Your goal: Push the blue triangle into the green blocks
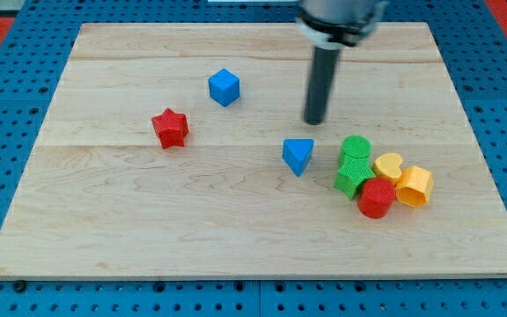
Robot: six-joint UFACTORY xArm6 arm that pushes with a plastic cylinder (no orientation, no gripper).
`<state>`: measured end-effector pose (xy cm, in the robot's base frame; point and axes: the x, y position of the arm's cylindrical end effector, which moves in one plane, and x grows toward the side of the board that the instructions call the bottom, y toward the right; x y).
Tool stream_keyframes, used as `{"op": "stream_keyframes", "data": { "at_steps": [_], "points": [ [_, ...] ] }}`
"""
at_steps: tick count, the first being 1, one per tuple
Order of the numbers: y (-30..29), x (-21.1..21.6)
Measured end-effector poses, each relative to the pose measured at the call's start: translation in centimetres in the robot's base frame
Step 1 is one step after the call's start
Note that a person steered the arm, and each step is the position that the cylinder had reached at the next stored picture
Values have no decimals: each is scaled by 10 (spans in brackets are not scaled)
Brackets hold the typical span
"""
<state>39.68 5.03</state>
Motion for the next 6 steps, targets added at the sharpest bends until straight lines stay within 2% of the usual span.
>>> {"op": "stream_keyframes", "data": {
  "at_steps": [1, 3, 4, 5, 6],
  "points": [
    [-59, 37],
    [25, 73],
    [-55, 83],
    [-220, 92],
    [-304, 67]
  ]
}}
